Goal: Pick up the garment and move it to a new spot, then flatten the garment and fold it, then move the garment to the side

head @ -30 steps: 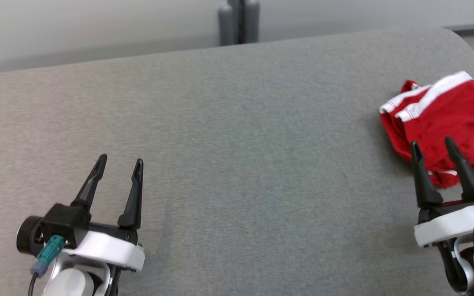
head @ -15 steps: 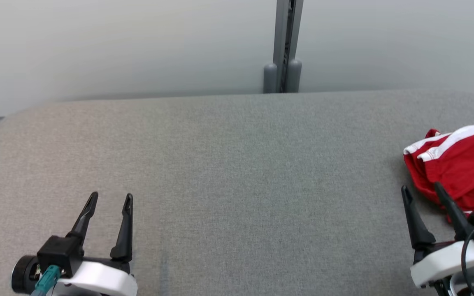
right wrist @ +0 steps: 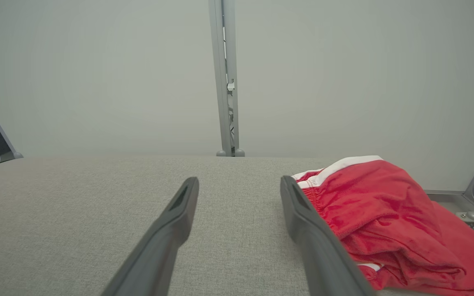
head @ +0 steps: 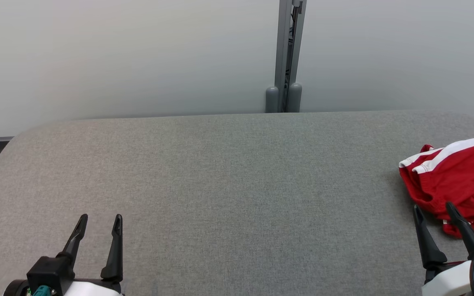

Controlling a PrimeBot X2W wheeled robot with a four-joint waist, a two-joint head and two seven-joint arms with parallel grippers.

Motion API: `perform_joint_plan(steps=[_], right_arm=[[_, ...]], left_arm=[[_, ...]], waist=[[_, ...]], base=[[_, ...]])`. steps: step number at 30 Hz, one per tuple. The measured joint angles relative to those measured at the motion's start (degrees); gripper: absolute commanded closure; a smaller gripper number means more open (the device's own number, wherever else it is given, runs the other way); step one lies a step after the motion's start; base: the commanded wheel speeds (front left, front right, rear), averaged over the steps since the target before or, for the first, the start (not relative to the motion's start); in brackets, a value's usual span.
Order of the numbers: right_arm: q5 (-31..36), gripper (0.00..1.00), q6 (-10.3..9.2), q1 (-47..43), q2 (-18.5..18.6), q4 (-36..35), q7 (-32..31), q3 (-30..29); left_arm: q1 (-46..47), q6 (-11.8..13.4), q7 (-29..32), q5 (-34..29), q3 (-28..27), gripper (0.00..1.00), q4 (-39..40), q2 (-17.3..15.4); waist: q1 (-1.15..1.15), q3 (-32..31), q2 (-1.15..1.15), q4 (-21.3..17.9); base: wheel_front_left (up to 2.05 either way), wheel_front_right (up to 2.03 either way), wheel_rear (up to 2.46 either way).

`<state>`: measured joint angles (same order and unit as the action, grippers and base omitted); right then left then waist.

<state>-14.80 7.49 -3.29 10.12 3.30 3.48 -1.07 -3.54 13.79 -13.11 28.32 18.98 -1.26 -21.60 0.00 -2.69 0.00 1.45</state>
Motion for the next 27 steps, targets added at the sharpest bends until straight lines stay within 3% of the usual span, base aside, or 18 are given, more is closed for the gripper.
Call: perform_joint_plan(steps=[27], right_arm=[[0.38,0.0,0.0,-4.56,-1.13,-4.57,-2.81,-2.42]], left_arm=[[-3.08,0.49,2.53,1.98,0.6,0.0,-0.57,-1.16]], waist=[[0.0,-2.03,0.0,0.27]], base=[[0.0,0.0,0.0]])
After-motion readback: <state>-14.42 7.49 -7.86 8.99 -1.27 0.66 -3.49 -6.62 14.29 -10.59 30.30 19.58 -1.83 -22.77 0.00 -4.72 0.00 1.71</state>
